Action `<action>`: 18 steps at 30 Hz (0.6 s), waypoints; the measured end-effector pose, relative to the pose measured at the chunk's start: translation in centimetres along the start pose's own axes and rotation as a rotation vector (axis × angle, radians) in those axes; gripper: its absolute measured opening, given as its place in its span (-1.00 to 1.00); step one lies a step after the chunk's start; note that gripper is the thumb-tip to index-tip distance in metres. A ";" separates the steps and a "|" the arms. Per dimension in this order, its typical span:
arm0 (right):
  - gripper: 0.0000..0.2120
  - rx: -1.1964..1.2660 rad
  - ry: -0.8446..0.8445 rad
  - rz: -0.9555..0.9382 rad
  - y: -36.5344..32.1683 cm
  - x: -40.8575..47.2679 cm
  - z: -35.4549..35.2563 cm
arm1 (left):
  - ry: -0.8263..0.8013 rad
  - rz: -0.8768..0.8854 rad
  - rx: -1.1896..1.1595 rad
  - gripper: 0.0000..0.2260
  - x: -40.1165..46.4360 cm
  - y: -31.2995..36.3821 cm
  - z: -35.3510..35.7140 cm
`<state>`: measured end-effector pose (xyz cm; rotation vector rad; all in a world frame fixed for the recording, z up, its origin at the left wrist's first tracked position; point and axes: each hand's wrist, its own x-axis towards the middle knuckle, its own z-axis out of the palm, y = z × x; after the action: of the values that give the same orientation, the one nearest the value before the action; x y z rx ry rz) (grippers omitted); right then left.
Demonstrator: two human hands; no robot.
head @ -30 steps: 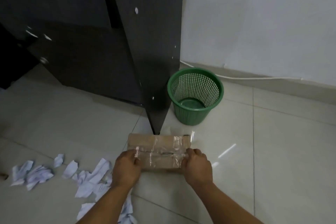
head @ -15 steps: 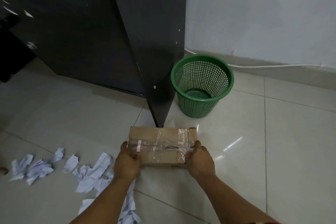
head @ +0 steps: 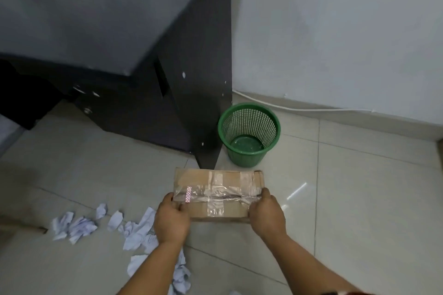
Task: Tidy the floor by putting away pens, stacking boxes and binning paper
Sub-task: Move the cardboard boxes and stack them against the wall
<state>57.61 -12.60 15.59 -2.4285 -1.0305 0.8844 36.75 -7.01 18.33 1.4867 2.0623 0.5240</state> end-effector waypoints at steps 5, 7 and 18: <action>-0.61 0.011 0.041 0.045 -4.4 -6.0 -9.7 | -0.036 0.006 -0.001 -0.88 -4.7 7.6 -8.8; -0.63 -0.003 0.059 0.035 -5.9 -8.5 -13.8 | -0.061 0.004 0.006 -0.84 -6.7 10.5 -12.4; -0.64 -0.020 0.131 0.000 -12.2 -20.2 -33.8 | -0.139 -0.030 0.059 -0.72 -17.5 24.3 -28.2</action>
<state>63.00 -22.01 55.43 -2.4663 -0.9959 0.7079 41.37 -15.92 58.23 1.4795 2.0040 0.3409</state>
